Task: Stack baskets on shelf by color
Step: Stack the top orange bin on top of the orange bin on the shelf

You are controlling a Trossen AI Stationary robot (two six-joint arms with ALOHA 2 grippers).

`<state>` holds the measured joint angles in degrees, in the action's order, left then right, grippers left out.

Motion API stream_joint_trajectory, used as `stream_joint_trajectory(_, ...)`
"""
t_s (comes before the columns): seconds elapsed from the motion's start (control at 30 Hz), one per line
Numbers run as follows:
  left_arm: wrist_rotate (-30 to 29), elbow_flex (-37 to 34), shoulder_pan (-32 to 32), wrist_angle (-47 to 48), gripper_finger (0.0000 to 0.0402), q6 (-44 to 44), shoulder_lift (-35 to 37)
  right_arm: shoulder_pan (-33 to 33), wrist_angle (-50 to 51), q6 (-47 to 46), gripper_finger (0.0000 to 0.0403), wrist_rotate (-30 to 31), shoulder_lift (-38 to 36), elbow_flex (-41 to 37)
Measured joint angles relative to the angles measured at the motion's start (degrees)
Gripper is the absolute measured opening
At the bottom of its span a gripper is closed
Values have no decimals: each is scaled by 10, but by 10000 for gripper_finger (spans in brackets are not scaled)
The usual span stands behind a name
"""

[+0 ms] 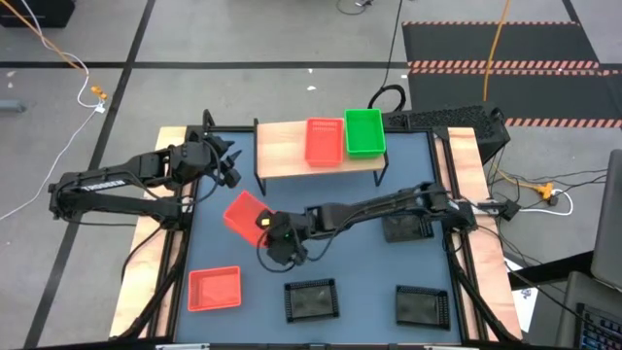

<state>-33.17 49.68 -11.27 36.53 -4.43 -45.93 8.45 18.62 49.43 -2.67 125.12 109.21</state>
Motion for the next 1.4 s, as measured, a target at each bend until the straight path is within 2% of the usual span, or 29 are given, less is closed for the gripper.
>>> stream_joint_trajectory(0.2,0,0,0,-3,152,-6,0,-2,70,-81,4,-19,-90,0)
stream_joint_trajectory(0.4,0,0,0,-4,152,-13,0,-16,102,-112,2,-12,-168,0)
stream_joint_trajectory(0.67,0,0,0,-13,152,-13,-2,-69,61,-110,1,161,-244,0)
stream_joint_trajectory(0.77,0,0,0,-17,152,-14,-2,-110,58,-138,1,195,-257,0)
stream_joint_trajectory(0.9,0,0,0,-21,152,-14,-2,-181,110,-220,1,189,-264,0)
stream_joint_trajectory(1.07,0,0,0,-26,152,-15,-5,-246,197,-297,1,126,-255,0)
stream_joint_trajectory(1.4,0,0,-1,-55,152,3,-25,-244,261,-342,2,98,-259,0)
